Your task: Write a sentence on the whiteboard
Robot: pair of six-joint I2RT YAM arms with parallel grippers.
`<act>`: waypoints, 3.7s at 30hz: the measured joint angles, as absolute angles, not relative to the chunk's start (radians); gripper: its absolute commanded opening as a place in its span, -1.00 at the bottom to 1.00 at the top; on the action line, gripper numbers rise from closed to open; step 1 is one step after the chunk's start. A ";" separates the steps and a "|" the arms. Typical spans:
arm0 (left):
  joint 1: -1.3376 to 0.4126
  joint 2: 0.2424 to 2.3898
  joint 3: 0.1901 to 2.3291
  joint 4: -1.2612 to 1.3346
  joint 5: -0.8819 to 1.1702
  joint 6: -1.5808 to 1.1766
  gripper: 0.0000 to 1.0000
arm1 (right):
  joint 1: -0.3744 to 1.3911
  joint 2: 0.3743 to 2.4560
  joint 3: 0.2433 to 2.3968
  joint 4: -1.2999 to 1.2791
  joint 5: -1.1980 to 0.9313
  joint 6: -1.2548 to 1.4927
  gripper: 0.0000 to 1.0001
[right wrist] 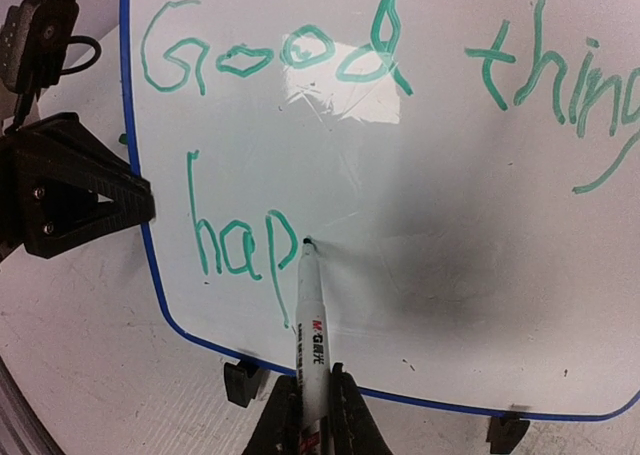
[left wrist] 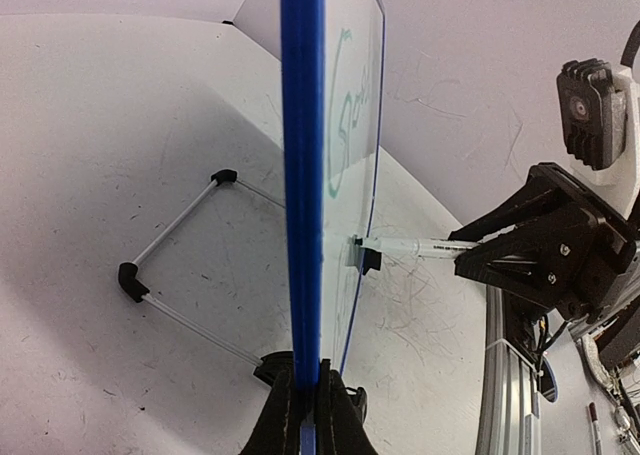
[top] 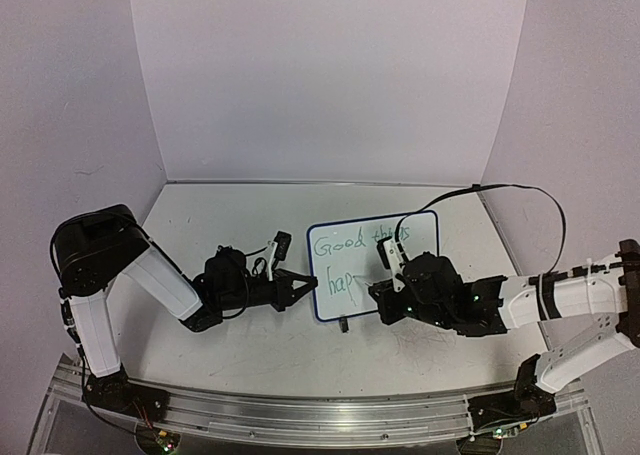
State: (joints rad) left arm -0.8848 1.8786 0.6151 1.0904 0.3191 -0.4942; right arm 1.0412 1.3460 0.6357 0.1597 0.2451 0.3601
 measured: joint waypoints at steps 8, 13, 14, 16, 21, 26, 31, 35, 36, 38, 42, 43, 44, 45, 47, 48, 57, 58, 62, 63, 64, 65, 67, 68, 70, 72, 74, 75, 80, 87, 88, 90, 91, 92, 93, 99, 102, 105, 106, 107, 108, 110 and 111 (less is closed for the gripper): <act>-0.885 1.879 0.615 1.090 0.319 -0.494 -1.00 | 1.043 1.346 0.627 0.143 0.233 0.376 -1.00; -0.885 1.878 0.615 1.090 0.319 -0.493 -1.00 | 1.052 1.346 0.591 0.118 0.203 0.400 -1.00; -0.885 1.878 0.615 1.090 0.319 -0.493 -1.00 | 1.054 1.346 0.585 0.109 0.198 0.405 -1.00; -0.885 1.878 0.615 1.090 0.319 -0.493 -1.00 | 1.059 1.346 0.579 0.092 0.193 0.415 -1.00; -0.885 1.878 0.615 1.090 0.319 -0.493 -1.00 | 1.063 1.339 0.578 0.073 0.195 0.422 -1.00; -0.885 1.878 0.615 1.090 0.319 -0.494 -1.00 | 1.063 1.311 0.597 0.067 0.201 0.418 -1.00; -0.885 1.878 0.615 1.090 0.319 -0.494 -1.00 | 1.056 1.305 0.639 0.101 0.211 0.402 -1.00; -0.885 1.878 0.615 1.090 0.320 -0.494 -1.00 | 1.045 1.306 0.652 0.122 0.213 0.390 -1.00; -0.885 1.877 0.615 1.089 0.319 -0.494 -1.00 | 1.042 1.307 0.653 0.125 0.215 0.388 -1.00; -0.885 1.876 0.615 1.089 0.320 -0.493 -1.00 | 1.036 1.311 0.653 0.130 0.216 0.384 -1.00; -0.885 1.876 0.615 1.089 0.320 -0.493 -1.00 | 1.025 1.325 0.653 0.136 0.217 0.379 -1.00; -0.885 1.876 0.615 1.089 0.320 -0.493 -1.00 | 1.024 1.328 0.653 0.136 0.218 0.378 -1.00; -0.885 1.876 0.615 1.089 0.319 -0.493 -1.00 | 1.022 1.331 0.653 0.136 0.218 0.375 -1.00; -0.885 1.876 0.615 1.089 0.319 -0.493 -1.00 | 1.021 1.334 0.653 0.138 0.218 0.374 -1.00; -0.885 1.876 0.615 1.089 0.319 -0.493 -1.00 | 1.021 1.336 0.653 0.141 0.218 0.372 -1.00; -0.885 1.876 0.615 1.089 0.319 -0.493 -1.00 | 1.021 1.336 0.653 0.142 0.219 0.371 -1.00; -0.885 1.876 0.615 1.089 0.319 -0.493 -1.00 | 1.021 1.328 0.653 0.137 0.247 0.378 -1.00; -0.885 1.876 0.615 1.089 0.319 -0.493 -1.00 | 1.021 1.324 0.653 0.133 0.251 0.380 -1.00; -0.885 1.873 0.615 1.089 0.319 -0.493 -1.00 | 1.019 1.312 0.649 0.124 0.262 0.389 -1.00; -0.885 1.873 0.615 1.088 0.319 -0.493 -1.00 | 1.019 1.309 0.645 0.121 0.263 0.391 -1.00; -0.885 1.873 0.615 1.088 0.319 -0.493 -1.00 | 1.019 1.306 0.640 0.119 0.264 0.394 -1.00; -0.885 1.873 0.615 1.088 0.319 -0.493 -1.00 | 1.018 1.304 0.635 0.116 0.264 0.396 -1.00; -0.885 1.873 0.615 1.087 0.319 -0.493 -1.00 | 1.019 1.302 0.625 0.113 0.262 0.399 -1.00; -0.885 1.873 0.615 1.087 0.319 -0.493 -1.00 | 1.019 1.301 0.620 0.112 0.260 0.400 -1.00; -0.885 1.873 0.615 1.083 0.319 -0.492 -1.00 | 1.019 1.301 0.612 0.112 0.254 0.402 -1.00; -0.885 1.872 0.615 1.081 0.319 -0.492 -1.00 | 1.019 1.301 0.605 0.112 0.247 0.404 -1.00; -0.885 1.872 0.615 1.081 0.319 -0.492 -1.00 | 1.019 1.301 0.603 0.114 0.242 0.406 -1.00; -0.885 1.872 0.615 1.081 0.319 -0.492 -1.00 | 1.019 1.301 0.603 0.114 0.240 0.406 -1.00; -0.885 1.872 0.615 1.079 0.318 -0.493 -1.00 | 1.021 1.326 0.603 0.146 0.220 0.406 -1.00; -0.884 1.868 0.615 1.073 0.318 -0.492 -1.00 | 1.026 1.341 0.622 0.169 0.195 0.405 -1.00; -0.884 1.867 0.615 1.073 0.318 -0.491 -1.00 | 1.025 1.334 0.622 0.165 0.196 0.405 -1.00; -0.885 1.865 0.615 1.072 0.318 -0.488 -1.00 | 1.022 1.306 0.620 0.156 0.199 0.406 -1.00; -0.886 1.865 0.615 1.072 0.318 -0.487 -1.00 | 1.020 1.287 0.615 0.152 0.203 0.406 -1.00; -0.887 1.865 0.615 1.072 0.318 -0.486 -1.00 | 1.017 1.265 0.608 0.150 0.207 0.407 -1.00; -0.887 1.864 0.615 1.072 0.318 -0.486 -1.00 | 1.013 1.242 0.599 0.147 0.212 0.408 -1.00; -0.887 1.864 0.615 1.072 0.318 -0.485 -1.00 | 0.997 1.196 0.568 0.117 0.215 0.410 -1.00; -0.887 1.864 0.615 1.072 0.318 -0.485 -1.00 | 0.997 1.196 0.565 0.108 0.215 0.409 -1.00; -0.887 1.864 0.615 1.072 0.318 -0.485 -1.00 | 0.997 1.193 0.559 0.106 0.215 0.408 -1.00; -0.887 1.864 0.615 1.072 0.318 -0.485 -1.00 | 0.997 1.190 0.557 0.105 0.215 0.407 -1.00; -0.887 1.864 0.615 1.072 0.318 -0.484 -1.00 | 0.997 1.187 0.554 0.104 0.215 0.406 -1.00; -0.887 1.864 0.615 1.072 0.317 -0.484 -1.00 | 0.997 1.184 0.553 0.103 0.215 0.405 -1.00; -0.887 1.864 0.615 1.071 0.318 -0.482 -1.00 | 0.997 1.177 0.550 0.103 0.215 0.405 -1.00; -0.887 1.864 0.615 1.071 0.318 -0.481 -1.00 | 0.997 1.174 0.548 0.103 0.215 0.405 -1.00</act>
State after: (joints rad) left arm -0.8867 1.8637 0.6151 1.0714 0.3176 -0.4809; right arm 0.9970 1.1739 0.5485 0.1028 0.2153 0.4046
